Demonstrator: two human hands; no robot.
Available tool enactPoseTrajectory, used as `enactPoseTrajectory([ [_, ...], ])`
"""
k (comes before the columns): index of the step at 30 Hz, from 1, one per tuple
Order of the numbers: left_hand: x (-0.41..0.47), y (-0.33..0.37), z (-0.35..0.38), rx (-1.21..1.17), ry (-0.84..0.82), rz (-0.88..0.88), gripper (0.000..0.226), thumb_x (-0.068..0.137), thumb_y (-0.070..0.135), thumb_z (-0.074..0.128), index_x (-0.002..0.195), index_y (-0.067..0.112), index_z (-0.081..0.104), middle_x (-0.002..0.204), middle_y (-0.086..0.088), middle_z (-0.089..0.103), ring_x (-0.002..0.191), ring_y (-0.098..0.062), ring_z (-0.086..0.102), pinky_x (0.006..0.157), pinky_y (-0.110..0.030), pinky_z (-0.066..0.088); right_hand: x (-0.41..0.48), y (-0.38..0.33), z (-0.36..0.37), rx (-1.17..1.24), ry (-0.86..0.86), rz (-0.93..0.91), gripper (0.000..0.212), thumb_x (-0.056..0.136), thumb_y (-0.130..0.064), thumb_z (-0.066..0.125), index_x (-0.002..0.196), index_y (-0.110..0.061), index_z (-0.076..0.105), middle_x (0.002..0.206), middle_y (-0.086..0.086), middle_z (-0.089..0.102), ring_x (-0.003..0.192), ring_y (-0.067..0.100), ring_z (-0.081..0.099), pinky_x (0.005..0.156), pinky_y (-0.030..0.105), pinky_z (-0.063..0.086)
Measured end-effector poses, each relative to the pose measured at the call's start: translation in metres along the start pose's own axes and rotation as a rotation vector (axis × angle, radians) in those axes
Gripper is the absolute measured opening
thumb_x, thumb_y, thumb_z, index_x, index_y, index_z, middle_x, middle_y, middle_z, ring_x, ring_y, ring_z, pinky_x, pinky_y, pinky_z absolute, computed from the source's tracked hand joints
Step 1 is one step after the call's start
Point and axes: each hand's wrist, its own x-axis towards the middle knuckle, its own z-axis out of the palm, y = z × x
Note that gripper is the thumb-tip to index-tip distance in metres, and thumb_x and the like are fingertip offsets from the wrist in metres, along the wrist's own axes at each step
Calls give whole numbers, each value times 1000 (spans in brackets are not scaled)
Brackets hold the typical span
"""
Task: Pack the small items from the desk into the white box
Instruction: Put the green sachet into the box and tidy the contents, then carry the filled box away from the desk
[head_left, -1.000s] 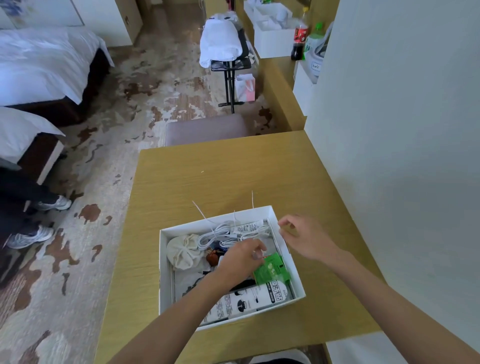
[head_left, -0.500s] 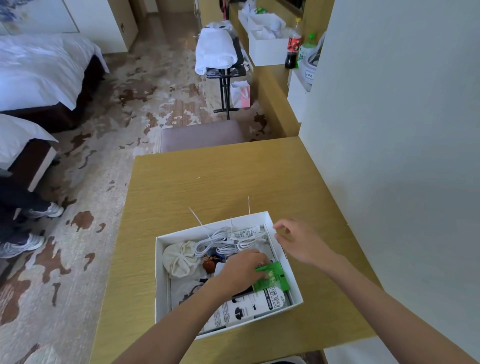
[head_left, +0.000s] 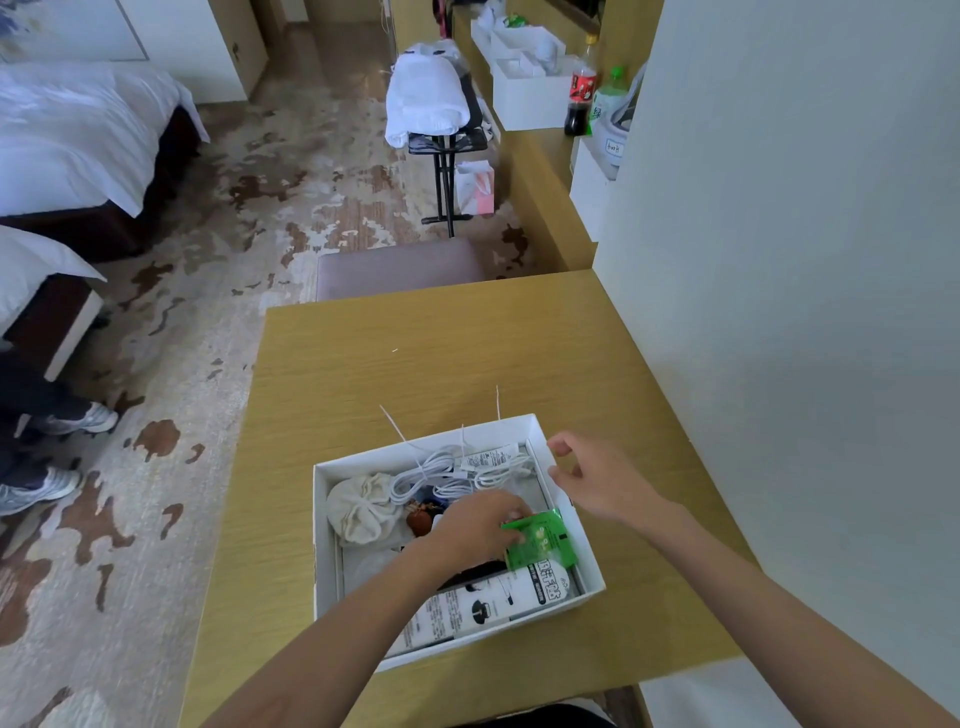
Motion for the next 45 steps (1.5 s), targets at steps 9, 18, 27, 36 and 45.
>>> enactPoseTrajectory([
  [9, -79, -51, -43, -73, 589, -212, 19, 92, 23, 53, 106, 26, 65, 103, 7, 70, 70, -9, 63, 64, -29, 55, -3, -15, 16, -110, 98, 157, 60, 94, -29, 54, 145, -14, 27, 127, 8, 51, 78, 12, 53, 69, 30, 44],
  [18, -137, -118, -44, -93, 455, -713, 65, 90, 44, 50, 140, 8, 27, 131, -19, 49, 112, -38, 55, 83, -44, 50, -3, -32, 46, -283, 78, 213, 80, 94, -15, 53, 151, -11, -2, 101, 10, 61, 47, 10, 47, 37, 22, 34],
  [27, -130, -116, -31, -205, 261, -696, 15, 87, 19, 45, 92, 6, 50, 91, -11, 60, 80, -24, 57, 61, -31, 48, -2, -31, 48, -304, 61, 270, 34, 92, -13, 56, 123, -3, 45, 59, -3, 53, 45, 11, 47, 40, 22, 37],
  [36, -155, -153, -69, -181, 344, -723, 14, 90, 18, 46, 89, 4, 48, 86, -9, 55, 80, -26, 55, 61, -30, 43, 37, -84, 44, -254, 36, 120, 21, 87, -7, 58, 106, 1, 52, 57, -3, 48, 42, 10, 42, 38, 21, 30],
  [45, -220, -173, -99, -337, 632, -935, 18, 88, 10, 48, 85, -3, 59, 84, -22, 66, 78, -35, 66, 69, -41, 54, 92, -167, 59, -322, 6, -185, 37, 96, -4, 47, 130, 4, 35, 60, -1, 45, 40, 9, 42, 36, 19, 27],
])
